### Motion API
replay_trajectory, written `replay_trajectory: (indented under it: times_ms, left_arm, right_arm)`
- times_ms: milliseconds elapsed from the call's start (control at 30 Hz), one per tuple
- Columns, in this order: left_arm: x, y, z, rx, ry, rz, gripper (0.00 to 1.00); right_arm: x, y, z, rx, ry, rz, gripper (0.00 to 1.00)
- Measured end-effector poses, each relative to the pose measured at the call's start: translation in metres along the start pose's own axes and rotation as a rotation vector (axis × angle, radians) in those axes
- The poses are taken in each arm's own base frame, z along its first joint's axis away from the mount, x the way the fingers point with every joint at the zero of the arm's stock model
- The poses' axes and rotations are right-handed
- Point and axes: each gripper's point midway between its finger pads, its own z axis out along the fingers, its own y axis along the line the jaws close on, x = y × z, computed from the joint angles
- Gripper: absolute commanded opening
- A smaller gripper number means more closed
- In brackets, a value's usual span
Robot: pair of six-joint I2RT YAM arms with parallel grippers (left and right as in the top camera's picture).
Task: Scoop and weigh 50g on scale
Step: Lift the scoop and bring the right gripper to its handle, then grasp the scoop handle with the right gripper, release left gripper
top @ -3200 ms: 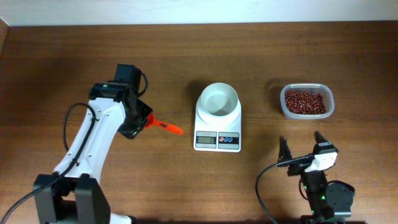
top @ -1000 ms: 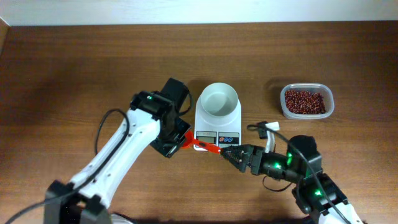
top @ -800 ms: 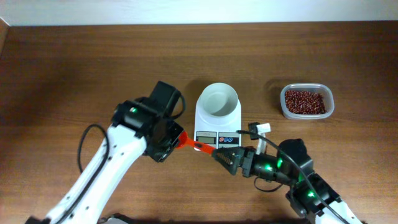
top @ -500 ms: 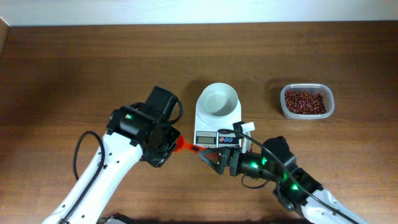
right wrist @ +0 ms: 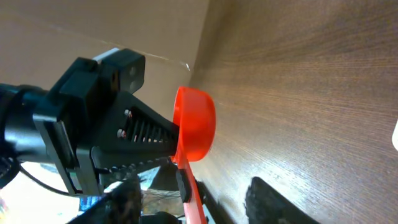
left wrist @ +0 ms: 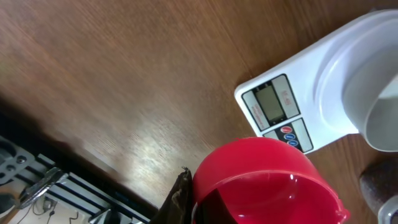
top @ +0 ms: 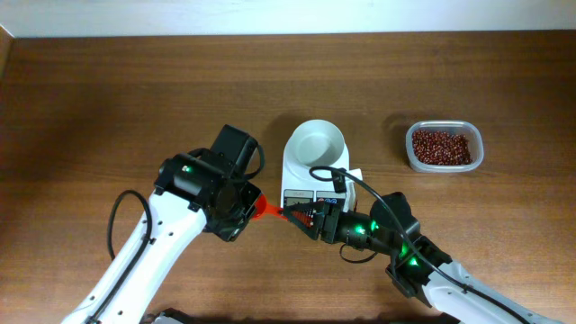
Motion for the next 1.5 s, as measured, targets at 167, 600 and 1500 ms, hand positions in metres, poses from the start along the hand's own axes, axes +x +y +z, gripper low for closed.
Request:
replay_trajectory:
  times_ms: [167, 600, 1500]
  left_arm:
    - [0.006, -0.003, 0.000, 0.009, 0.005, 0.019, 0.00]
    - [0.008, -0.003, 0.001, 0.007, 0.010, -0.035, 0.00]
    - [0.011, -0.002, 0.001, 0.000, 0.013, -0.049, 0.14]
  right_arm:
    - [0.000, 0.007, 0.000, -0.030, 0.006, 0.019, 0.45]
    - [0.003, 0.014, 0.000, -0.058, 0.029, 0.118, 0.34]
    - [0.003, 0.013, 0.000, -0.054, 0.033, 0.153, 0.07]
